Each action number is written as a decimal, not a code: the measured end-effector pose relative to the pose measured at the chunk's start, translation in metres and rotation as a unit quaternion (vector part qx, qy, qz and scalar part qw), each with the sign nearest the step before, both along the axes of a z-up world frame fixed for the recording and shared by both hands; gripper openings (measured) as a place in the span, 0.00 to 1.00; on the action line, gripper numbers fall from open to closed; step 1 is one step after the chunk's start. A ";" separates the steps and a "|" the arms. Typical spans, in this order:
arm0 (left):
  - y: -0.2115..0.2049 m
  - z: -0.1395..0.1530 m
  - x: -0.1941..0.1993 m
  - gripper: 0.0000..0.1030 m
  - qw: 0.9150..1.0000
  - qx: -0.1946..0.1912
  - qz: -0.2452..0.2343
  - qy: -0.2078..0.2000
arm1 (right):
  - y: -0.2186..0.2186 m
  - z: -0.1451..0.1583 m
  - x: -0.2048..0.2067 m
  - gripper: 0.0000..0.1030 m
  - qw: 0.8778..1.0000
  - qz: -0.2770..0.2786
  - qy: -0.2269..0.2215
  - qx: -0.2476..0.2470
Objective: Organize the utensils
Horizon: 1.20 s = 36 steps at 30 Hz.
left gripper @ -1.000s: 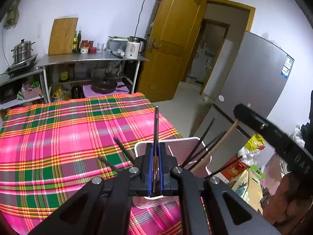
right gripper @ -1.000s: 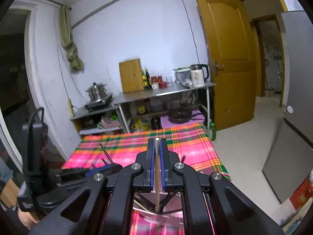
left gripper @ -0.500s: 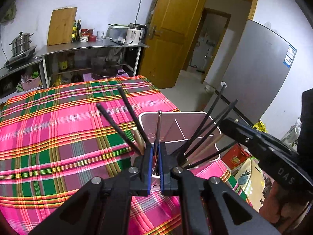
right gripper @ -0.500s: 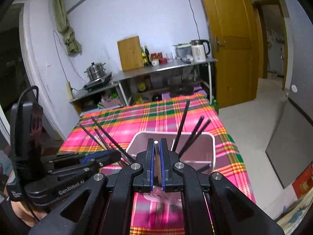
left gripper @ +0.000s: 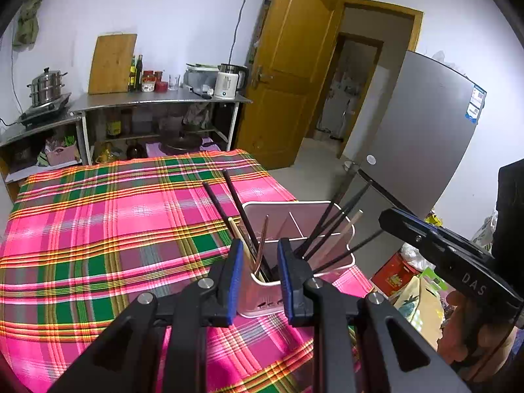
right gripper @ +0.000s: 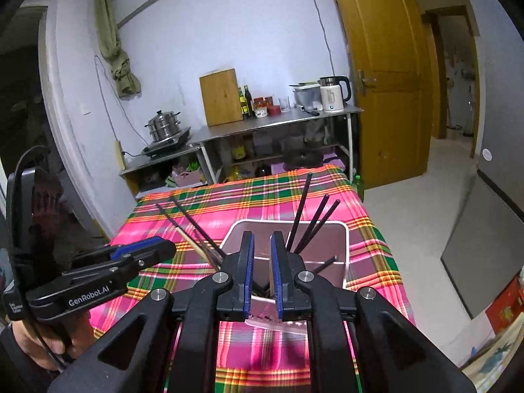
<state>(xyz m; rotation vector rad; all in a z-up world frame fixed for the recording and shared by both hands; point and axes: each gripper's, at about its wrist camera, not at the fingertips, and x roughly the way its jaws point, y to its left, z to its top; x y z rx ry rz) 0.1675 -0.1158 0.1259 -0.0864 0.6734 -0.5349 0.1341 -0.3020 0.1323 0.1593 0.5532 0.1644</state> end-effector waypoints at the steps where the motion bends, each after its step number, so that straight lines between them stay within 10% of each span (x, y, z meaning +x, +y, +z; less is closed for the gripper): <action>1: 0.001 0.000 -0.005 0.22 1.000 0.001 0.000 -0.003 | 0.001 0.000 -0.004 0.11 1.000 -0.001 -0.002 -0.001; 9: 0.008 -0.007 -0.041 0.37 1.000 0.006 0.006 -0.019 | 0.009 -0.009 -0.027 0.12 1.000 0.000 -0.004 -0.008; 36: 0.022 -0.069 -0.111 0.38 0.998 0.012 0.014 -0.054 | 0.028 -0.081 -0.095 0.16 0.999 -0.018 0.016 -0.043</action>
